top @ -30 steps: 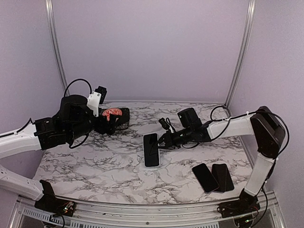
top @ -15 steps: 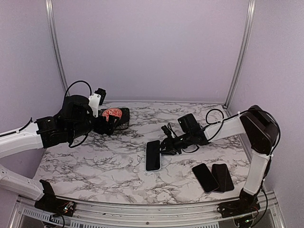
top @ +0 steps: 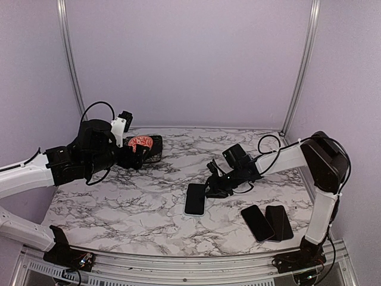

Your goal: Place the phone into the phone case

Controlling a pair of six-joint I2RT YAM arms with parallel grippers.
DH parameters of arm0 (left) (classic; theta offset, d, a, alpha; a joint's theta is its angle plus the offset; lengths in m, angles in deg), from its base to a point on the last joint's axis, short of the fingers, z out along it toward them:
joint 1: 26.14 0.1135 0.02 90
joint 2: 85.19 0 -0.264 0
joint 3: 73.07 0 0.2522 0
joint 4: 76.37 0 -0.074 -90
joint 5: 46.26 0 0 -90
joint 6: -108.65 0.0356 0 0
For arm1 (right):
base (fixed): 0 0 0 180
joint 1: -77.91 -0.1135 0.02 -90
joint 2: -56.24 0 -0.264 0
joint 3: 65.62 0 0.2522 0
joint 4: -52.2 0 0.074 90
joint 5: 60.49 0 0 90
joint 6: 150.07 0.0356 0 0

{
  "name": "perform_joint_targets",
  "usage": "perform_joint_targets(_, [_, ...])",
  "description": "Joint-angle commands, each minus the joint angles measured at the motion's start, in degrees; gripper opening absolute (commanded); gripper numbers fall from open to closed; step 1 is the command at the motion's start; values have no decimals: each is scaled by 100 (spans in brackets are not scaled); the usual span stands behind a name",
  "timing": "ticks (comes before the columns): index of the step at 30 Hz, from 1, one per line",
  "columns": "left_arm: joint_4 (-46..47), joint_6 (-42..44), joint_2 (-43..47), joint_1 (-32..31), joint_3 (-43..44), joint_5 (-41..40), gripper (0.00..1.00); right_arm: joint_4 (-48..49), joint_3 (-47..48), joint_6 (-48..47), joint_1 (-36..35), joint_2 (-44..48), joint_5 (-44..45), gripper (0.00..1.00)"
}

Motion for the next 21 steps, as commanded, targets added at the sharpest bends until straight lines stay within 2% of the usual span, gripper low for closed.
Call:
perform_joint_targets(1, [-97, -52, 88, 49, -43, 55, 99, -311, 132, -221, 35, 286, 327, 41])
perform_joint_targets(3, [-98, -57, 80, 50, -48, 68, 99, -510, 273, -361, 33, 327, 455, 42])
perform_joint_targets(5, [-98, -65, 81, 57, -52, 67, 99, -1145, 561, -627, 33, 439, 754, 44])
perform_joint_targets(8, [-97, -66, 96, 59, -65, 84, 99, -2238, 996, -994, 34, 791, 1751, 50])
perform_joint_targets(9, [-97, -68, 92, 59, -65, 97, 99, -2674, 1132, -1082, 39, 914, 2194, 55])
perform_joint_targets(11, [-101, -73, 108, 59, -65, 128, 99, -3391, 1330, -1163, 35, 1167, 3127, 71])
perform_joint_targets(12, [-97, -72, 103, 67, -65, 141, 99, -3633, 1363, -1197, 46, 1291, 3658, 85])
perform_joint_targets(14, [-97, -81, 99, 70, -65, 161, 99, -3856, 1393, -1341, 124, 1494, 4448, 94])
perform_joint_targets(16, [-97, -93, 83, 76, -57, 181, 99, -3910, 1553, -1536, 359, 1515, 4690, 93])
perform_joint_targets(18, [-101, -95, 58, 85, -57, 196, 99, -3789, 1750, -1880, 598, 1373, 4743, 85])
perform_joint_targets(19, [-105, -98, 49, 82, -57, 190, 99, -3648, 1834, -2064, 733, 1250, 4742, 78])
perform_joint_targets(21, [-110, -90, 47, 85, -65, 167, 99, -3486, 2113, -2324, 1008, 872, 4634, 55])
